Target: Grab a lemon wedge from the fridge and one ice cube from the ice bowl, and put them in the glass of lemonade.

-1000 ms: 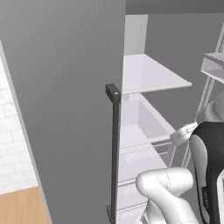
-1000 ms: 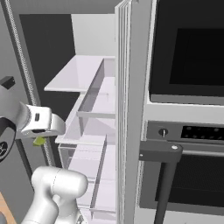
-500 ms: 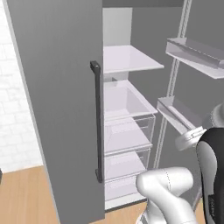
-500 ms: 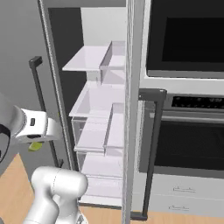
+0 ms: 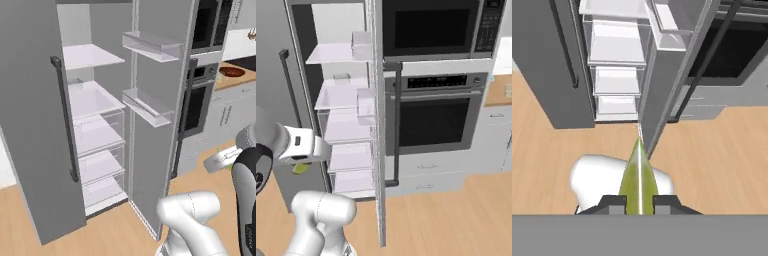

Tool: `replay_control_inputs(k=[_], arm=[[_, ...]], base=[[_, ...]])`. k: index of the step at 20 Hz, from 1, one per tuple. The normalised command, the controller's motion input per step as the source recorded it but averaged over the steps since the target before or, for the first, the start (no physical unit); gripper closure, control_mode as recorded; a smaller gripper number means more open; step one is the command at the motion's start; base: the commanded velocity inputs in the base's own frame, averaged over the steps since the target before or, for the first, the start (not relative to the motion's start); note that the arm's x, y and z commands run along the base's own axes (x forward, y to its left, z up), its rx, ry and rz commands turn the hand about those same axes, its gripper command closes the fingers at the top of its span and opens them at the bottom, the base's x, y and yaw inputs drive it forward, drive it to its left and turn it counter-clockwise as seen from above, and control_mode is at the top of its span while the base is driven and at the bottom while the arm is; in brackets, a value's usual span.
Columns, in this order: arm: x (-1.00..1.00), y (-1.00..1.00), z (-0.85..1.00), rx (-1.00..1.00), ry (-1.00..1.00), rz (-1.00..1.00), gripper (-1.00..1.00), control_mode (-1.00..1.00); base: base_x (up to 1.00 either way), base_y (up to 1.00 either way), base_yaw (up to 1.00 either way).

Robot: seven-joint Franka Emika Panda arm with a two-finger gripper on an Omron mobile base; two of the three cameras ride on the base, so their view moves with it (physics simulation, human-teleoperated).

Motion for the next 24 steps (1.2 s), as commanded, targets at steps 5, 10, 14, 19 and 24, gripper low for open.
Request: replay_control_inputs(k=[5,10,14,19,24], arm=[[0.00,0.00,0.00,0.00,0.00,0.00,1.00,1.00],[0.00,0.00,0.00,0.00,0.00,0.00,1.00,1.00],[0.00,0.00,0.00,0.00,0.00,0.00,1.00,1.00],[0.00,0.00,0.00,0.00,0.00,0.00,1.00,1.00],[0.00,0.00,0.00,0.00,0.00,0.00,1.00,1.00]], base=[[-0.03,-0.60,-0.69],[0.12,-1.00,-0.26],[0.93,-0.81,0.06],[1.00,-0.15,0.01],[1.00,-0.06,-0.03]])
